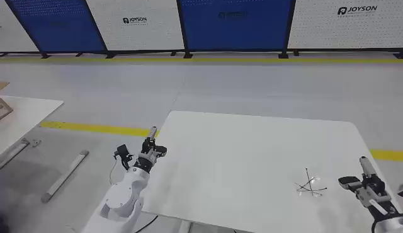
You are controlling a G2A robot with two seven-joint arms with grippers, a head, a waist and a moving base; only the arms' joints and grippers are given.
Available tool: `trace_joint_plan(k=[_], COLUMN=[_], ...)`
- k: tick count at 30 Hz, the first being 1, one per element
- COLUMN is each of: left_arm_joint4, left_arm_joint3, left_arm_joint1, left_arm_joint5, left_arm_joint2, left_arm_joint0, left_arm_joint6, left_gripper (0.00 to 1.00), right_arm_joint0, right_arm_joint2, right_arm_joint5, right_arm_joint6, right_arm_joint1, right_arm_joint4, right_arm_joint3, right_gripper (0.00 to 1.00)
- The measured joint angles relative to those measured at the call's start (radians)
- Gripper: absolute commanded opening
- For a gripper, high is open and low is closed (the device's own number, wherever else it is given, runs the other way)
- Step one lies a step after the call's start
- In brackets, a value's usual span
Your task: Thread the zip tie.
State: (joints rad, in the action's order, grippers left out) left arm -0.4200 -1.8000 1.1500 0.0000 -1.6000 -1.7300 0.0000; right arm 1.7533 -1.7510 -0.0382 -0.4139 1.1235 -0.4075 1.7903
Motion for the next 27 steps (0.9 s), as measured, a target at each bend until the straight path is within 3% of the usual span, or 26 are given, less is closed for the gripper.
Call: trace_joint_plan(k=[6,9,13,17,22,27], left_arm_joint4=[0.0,0.0,0.0,0.0,0.0,0.0], left_arm_joint3=[0.0,0.0,0.0,0.0,0.0,0.0], left_arm_joint1=[0.0,0.0,0.0,0.0,0.0,0.0], left_arm_joint5=[0.0,0.0,0.0,0.0,0.0,0.0], left_arm_joint2=[0.0,0.0,0.0,0.0,0.0,0.0], left_arm_joint0=[0.0,0.0,0.0,0.0,0.0,0.0], left_arm_joint6=[0.0,0.0,0.0,0.0,0.0,0.0], left_gripper=[1.0,1.0,1.0,1.0,1.0,1.0], right_arm_joint0=[-0.012,-0.07,-0.144,-0.222,-0.278,-0.278], right_arm_joint2=[0.006,-0.05,-0.089,-0.085,-0.053,-0.053], right_arm_joint5=[0.015,0.097,0.133,0.156,0.172,0.173], right_arm_joint6=[-0.015,-0.176,-0.439,-0.6,-0.663,-0.659], right_arm_joint1=[-0.006,-0.026,-0.044,-0.063,-0.077,-0.077], right_arm_joint4=[-0.014,-0.042,-0.001,0.061,0.155,0.155], right_arm_joint3=[0.0,-0.054,-0.124,-0.197,-0.263,-0.263], right_gripper=[1.0,1.0,1.0,1.0,1.0,1.0])
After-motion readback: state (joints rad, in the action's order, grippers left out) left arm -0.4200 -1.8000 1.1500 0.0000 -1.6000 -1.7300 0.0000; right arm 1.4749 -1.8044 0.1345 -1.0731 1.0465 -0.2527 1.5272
